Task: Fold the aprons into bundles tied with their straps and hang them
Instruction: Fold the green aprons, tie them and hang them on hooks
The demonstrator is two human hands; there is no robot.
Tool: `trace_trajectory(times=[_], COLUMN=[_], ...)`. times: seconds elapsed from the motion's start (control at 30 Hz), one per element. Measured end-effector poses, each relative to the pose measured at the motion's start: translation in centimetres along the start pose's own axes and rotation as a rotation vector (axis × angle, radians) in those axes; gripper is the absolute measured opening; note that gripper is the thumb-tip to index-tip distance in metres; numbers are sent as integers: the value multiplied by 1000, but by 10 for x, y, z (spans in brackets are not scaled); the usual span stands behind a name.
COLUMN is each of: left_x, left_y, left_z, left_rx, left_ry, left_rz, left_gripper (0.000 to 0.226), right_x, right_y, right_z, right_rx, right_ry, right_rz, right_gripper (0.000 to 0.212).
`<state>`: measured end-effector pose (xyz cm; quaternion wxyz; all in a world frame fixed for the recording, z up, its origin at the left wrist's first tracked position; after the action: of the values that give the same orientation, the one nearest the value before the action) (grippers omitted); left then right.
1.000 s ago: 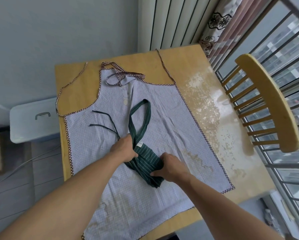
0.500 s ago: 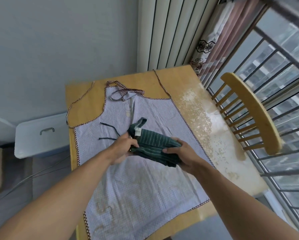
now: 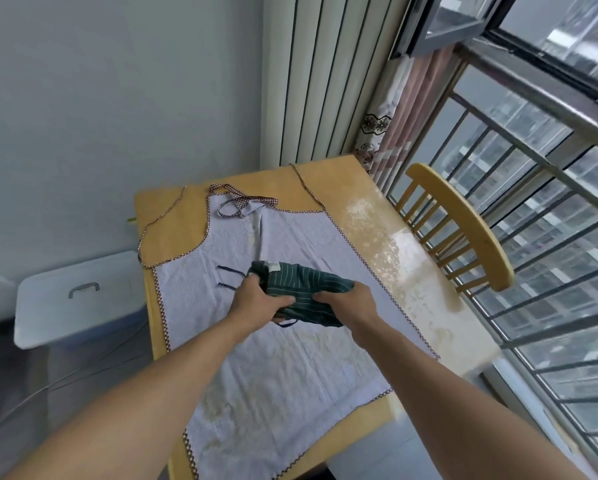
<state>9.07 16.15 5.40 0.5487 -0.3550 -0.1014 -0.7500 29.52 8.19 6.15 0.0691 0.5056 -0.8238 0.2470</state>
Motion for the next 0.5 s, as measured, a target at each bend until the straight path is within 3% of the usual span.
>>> trace_trajectory(times=[0.1, 0.17, 0.33, 0.43, 0.5], left_x=[17, 30, 29, 34, 39], left_y=[0, 8, 35, 40, 42], left_z=[10, 18, 10, 21, 24], left_rx=[-318, -426, -619, -520, -408], left_ry=[134, 224, 259, 375, 341], left_rz=[247, 282, 96, 18, -37], left_gripper=[29, 25, 21, 22, 13], right_x=[17, 29, 43, 46, 48], right_y=[-1, 1, 10, 18, 16], right_z=[-24, -35, -45, -60, -71], right_rx=[297, 535, 656, 600, 622], right_ry=[-113, -150, -207, -289, -356], right_rz=[90, 119, 136, 110, 124], right_gripper=[32, 31, 30, 31, 27])
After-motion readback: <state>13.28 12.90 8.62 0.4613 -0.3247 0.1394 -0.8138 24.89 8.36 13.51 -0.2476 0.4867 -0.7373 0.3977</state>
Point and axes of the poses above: each hand's wrist, its own x-axis away from the middle knuckle, its own y-axis out of the palm, z = x × y, the point moved 10 cm from there along -x, towards the middle knuckle, and after that the axes turned 13 degrees about -y, right-handed, at the moved point
